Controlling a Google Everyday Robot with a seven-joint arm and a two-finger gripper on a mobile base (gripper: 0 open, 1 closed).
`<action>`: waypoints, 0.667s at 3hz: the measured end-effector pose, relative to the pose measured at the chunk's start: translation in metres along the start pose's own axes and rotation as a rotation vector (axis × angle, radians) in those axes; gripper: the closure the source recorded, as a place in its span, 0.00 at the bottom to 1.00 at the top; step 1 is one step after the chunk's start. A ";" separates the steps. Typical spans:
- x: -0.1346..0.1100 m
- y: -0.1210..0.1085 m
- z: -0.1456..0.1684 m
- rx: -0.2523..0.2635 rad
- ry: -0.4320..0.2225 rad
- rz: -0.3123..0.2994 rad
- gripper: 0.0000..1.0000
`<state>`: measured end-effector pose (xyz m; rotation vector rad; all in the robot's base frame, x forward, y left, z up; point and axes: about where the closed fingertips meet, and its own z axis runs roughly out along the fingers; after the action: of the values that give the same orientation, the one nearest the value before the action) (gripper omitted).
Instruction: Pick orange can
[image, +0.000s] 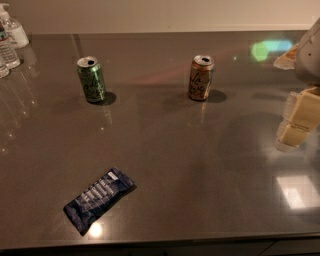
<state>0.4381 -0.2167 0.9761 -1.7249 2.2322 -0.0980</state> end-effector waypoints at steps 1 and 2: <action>0.000 0.000 0.000 0.000 0.000 0.000 0.00; -0.008 -0.009 0.008 -0.023 -0.037 0.008 0.00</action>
Offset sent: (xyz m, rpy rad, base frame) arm 0.0301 0.0140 -0.0139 0.1103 0.0578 0.0154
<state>0.4502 -0.2106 0.9723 -1.7150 2.2223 -0.0379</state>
